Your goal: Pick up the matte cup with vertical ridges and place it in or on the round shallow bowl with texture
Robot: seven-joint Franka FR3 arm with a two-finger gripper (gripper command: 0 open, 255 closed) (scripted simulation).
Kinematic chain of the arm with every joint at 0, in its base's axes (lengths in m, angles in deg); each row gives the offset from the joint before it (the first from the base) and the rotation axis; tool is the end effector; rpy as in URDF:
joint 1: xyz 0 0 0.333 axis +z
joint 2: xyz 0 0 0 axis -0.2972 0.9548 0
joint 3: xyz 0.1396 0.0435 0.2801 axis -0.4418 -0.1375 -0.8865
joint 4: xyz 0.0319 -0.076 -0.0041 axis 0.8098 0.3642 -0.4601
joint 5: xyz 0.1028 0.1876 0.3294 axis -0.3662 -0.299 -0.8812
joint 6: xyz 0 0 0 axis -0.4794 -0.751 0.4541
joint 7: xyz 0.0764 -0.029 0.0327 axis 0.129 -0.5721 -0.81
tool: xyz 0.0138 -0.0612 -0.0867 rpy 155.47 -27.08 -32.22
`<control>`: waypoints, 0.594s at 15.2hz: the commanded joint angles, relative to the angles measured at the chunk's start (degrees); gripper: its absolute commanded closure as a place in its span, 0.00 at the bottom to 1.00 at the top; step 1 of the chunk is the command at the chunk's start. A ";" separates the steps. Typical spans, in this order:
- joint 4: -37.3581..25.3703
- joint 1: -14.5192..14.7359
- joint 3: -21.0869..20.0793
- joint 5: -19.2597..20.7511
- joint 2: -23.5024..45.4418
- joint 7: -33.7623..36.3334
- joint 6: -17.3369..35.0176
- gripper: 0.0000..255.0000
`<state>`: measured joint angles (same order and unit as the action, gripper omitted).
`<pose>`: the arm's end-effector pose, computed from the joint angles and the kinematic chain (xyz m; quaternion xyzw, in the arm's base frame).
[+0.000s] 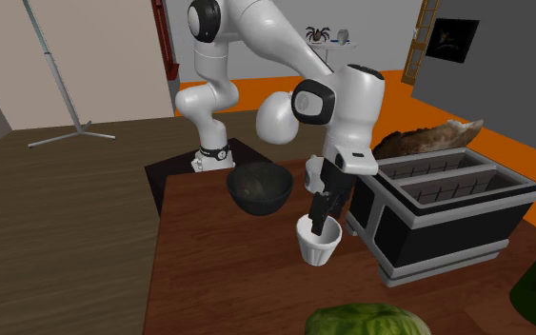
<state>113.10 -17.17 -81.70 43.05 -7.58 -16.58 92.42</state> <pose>0.6457 -0.0294 0.3611 0.9900 0.0927 0.0167 0.1053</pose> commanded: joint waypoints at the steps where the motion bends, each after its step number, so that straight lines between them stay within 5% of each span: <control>1: 0.02 0.00 0.00 0.01 0.02 0.02 0.06 0.00; 4: 0.02 0.00 0.00 0.01 0.02 0.02 0.05 0.00; 5: 0.02 0.00 0.00 0.01 0.02 0.02 0.05 1.00; 9: 0.02 0.00 0.00 0.01 0.02 0.02 0.05 1.00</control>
<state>113.10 -17.17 -81.69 43.07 -7.60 -16.56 92.49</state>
